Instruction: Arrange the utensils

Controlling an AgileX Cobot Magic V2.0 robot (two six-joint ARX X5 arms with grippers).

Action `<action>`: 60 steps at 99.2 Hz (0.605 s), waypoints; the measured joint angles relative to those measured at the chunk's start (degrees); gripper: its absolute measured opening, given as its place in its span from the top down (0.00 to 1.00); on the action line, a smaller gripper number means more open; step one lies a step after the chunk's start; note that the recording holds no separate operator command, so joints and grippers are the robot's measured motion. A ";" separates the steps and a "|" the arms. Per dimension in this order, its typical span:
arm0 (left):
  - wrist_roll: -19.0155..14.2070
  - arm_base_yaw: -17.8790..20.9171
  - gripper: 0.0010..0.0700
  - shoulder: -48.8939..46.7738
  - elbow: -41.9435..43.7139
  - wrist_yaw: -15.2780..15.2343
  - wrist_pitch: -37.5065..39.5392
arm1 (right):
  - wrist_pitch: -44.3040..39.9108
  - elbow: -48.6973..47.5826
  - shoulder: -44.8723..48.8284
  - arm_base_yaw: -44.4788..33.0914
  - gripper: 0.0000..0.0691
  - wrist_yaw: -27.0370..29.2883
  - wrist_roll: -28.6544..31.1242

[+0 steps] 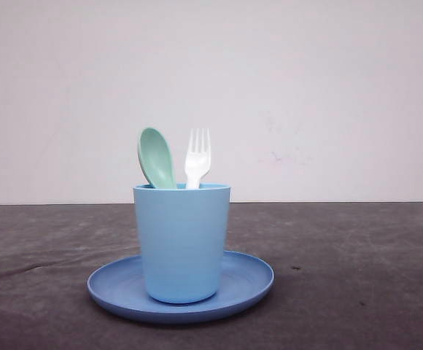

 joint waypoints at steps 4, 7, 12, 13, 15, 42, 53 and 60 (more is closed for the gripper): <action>0.00 0.00 0.98 0.00 0.00 0.00 0.00 | 0.17 -2.43 -2.47 0.00 0.99 -0.02 0.00; 0.00 0.00 0.98 0.00 0.00 0.00 0.00 | 0.35 -4.02 -4.13 0.00 0.99 0.00 0.00; 0.00 0.00 0.98 0.00 0.00 0.00 0.00 | 0.61 -5.68 -6.56 0.00 0.99 0.00 0.31; 0.02 0.00 0.98 0.00 0.00 0.00 -0.02 | 0.81 -5.60 -6.88 0.00 0.99 0.17 0.44; 0.00 0.00 0.98 0.00 0.00 0.00 0.00 | 1.27 -5.62 -7.21 0.00 0.99 0.20 0.52; 0.00 0.00 0.98 0.00 0.00 0.00 0.00 | 0.98 -5.79 -7.80 0.00 0.99 0.28 1.01; 0.02 0.00 0.98 0.00 0.00 0.00 0.00 | 1.01 -5.81 -7.80 0.00 0.99 1.11 1.01; 0.00 0.00 0.98 0.00 0.00 0.00 0.00 | 1.29 -5.86 -7.80 0.00 0.99 1.14 1.01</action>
